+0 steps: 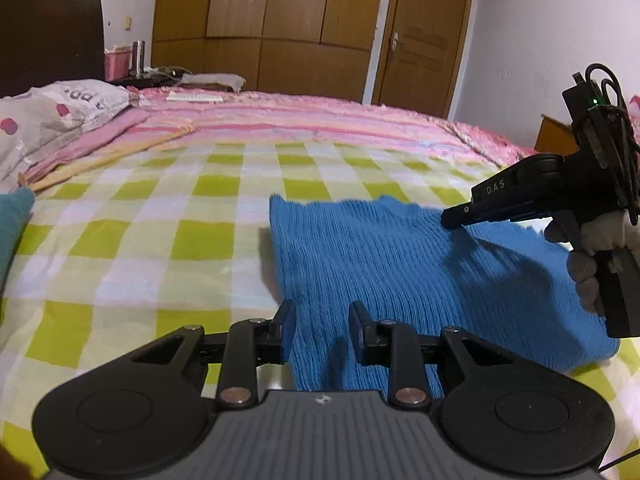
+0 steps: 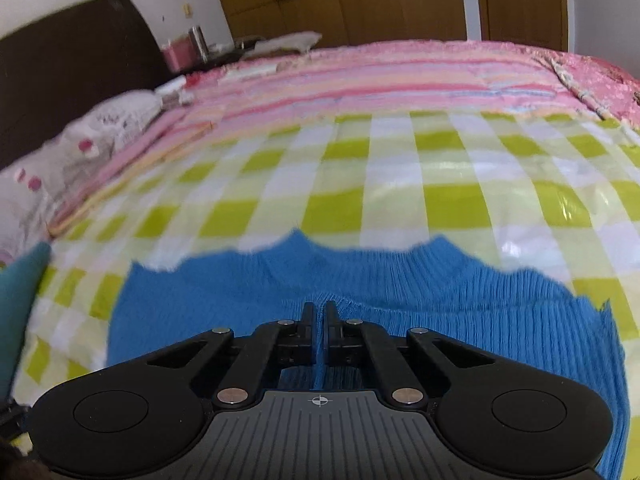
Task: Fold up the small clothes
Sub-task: 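Press and smooth the folded sweater with the right gripper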
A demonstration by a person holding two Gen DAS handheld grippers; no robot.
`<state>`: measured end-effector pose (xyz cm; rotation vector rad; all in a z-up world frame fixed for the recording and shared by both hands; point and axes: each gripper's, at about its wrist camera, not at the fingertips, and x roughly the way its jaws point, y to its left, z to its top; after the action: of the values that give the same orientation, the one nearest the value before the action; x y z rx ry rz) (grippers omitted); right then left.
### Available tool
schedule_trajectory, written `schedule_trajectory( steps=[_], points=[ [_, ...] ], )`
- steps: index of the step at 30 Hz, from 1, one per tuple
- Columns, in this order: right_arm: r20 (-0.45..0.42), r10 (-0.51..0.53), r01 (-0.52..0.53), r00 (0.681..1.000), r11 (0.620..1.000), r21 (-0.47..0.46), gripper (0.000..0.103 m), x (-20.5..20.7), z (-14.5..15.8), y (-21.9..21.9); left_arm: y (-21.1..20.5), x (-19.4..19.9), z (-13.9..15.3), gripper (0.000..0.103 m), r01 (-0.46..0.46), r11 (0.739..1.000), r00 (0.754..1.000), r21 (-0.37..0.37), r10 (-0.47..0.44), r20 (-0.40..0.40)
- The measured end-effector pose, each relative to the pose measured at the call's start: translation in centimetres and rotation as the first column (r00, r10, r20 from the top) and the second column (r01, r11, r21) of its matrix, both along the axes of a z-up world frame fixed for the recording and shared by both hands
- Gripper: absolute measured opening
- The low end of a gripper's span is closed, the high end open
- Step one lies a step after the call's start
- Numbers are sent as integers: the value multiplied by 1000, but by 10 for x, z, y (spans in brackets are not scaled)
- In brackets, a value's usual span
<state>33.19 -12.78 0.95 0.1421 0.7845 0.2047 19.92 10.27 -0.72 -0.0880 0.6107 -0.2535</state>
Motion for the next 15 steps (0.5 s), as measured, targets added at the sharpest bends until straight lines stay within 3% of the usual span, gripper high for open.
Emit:
schedule_trajectory(
  steps=[3, 8, 15],
  points=[
    [26, -32, 31, 999, 999, 21, 3, 4, 4, -2, 0, 2, -3, 34, 5, 1000, 1000, -11, -5, -13],
    [-38, -47, 45, 998, 998, -36, 3, 16, -21, 2, -7, 9, -23, 36, 25, 999, 994, 37, -21, -108],
    [-1, -25, 25, 1000, 998, -54, 10, 2, -3, 5, -4, 7, -20, 37, 8, 1000, 995, 30, -5, -97]
  ],
)
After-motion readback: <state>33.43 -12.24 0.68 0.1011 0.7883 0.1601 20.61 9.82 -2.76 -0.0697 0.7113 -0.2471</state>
